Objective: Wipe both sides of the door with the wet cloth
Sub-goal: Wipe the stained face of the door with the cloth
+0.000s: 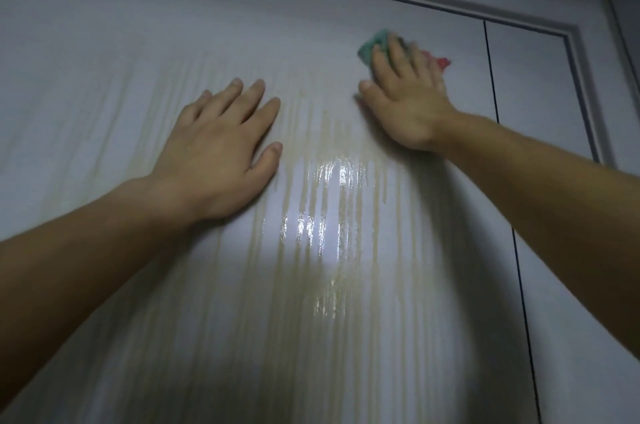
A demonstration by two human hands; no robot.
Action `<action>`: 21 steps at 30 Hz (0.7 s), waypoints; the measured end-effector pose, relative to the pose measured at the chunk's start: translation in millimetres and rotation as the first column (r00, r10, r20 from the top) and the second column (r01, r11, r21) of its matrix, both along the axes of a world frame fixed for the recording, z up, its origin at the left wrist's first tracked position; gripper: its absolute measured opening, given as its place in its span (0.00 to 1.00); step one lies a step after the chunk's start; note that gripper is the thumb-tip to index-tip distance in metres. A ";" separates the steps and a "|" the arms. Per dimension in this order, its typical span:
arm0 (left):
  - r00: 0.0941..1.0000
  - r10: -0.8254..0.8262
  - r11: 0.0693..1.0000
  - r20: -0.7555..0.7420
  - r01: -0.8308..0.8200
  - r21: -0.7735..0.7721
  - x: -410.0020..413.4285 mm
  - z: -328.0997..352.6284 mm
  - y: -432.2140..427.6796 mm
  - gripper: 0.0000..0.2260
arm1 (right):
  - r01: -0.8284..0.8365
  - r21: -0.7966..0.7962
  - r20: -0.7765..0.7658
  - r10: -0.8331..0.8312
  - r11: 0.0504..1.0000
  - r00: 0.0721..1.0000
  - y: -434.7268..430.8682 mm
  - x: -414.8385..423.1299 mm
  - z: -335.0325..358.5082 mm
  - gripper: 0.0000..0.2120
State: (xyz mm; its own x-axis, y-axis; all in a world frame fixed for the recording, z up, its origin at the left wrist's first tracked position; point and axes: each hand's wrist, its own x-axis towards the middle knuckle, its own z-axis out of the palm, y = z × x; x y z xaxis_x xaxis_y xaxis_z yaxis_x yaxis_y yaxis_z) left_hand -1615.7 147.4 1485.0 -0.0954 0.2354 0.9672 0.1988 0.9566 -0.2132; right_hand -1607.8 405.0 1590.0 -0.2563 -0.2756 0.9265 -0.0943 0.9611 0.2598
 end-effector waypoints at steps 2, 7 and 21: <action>1.000 0.006 1.000 -0.002 -0.006 -0.010 0.0 -0.1 -2.8 0.32 | -0.021 0.213 -0.040 0.030 0.977 0.999 -20.9 -4.3 -37.9 0.38; 1.000 0.031 0.999 0.004 -0.031 -0.040 2.6 1.1 -8.0 0.33 | -0.012 0.233 -0.028 0.020 0.972 0.999 -4.1 -1.3 -12.8 0.35; 0.997 -0.072 0.997 0.037 0.073 -0.027 7.9 1.2 -25.4 0.35 | -0.042 0.030 -0.015 0.042 0.999 0.999 -38.9 -2.3 -4.4 0.33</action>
State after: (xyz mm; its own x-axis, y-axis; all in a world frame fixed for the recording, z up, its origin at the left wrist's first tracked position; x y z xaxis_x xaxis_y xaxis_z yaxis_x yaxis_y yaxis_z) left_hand -1607.8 122.0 1486.2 -0.1113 0.2701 0.9564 0.2755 0.9330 -0.2314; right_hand -1610.1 366.1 1585.6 -0.2297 -0.3128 0.9216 -0.1303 0.9483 0.2894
